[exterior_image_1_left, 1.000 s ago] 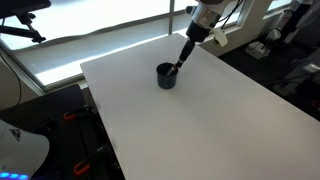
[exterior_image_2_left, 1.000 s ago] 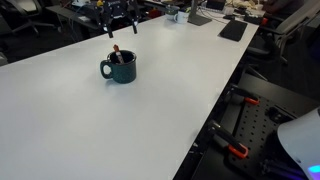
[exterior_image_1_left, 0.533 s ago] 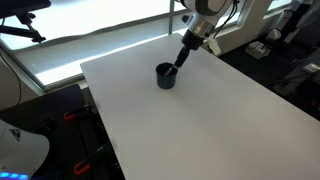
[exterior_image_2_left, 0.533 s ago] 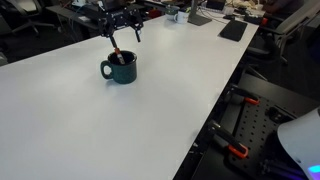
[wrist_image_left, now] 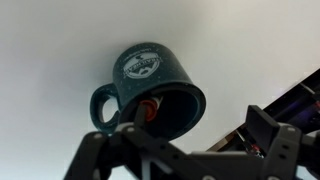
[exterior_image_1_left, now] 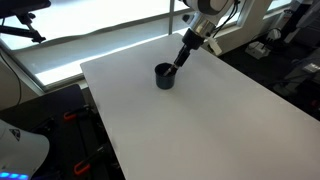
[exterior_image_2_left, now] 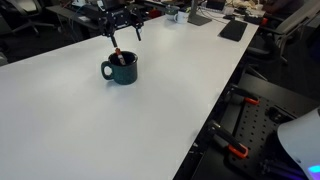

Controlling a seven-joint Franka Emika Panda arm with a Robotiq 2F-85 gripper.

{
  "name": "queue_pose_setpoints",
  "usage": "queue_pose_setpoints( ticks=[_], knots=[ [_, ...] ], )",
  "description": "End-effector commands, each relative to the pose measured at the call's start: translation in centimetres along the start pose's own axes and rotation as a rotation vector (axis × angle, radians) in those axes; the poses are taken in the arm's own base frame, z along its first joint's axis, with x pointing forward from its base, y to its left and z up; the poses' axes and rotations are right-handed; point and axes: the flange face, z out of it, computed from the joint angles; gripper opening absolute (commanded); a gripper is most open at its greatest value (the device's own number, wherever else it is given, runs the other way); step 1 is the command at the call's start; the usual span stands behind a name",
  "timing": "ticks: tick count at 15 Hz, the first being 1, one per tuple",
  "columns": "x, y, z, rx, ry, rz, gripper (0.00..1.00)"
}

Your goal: Remove the marker from the mug cup

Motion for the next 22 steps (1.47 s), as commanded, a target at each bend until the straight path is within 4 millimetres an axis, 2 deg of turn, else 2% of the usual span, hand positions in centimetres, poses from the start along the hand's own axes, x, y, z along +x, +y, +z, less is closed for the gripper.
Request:
queue_pose_setpoints(
  ticks=[1, 5, 16, 18, 22],
  knots=[
    [-0.1, 0.3, -0.9, 0.012, 0.001, -0.043, 1.00],
    [0.0, 0.6, -0.9, 0.016, 0.003, -0.070, 1.00],
    [-1.2, 1.4, 1.3, 0.074, 0.071, -0.196, 1.00],
    [-1.3, 1.4, 1.3, 0.076, 0.074, -0.188, 0.74],
    [-1.5, 1.3, 1.0, 0.071, 0.071, -0.180, 0.41]
  ],
)
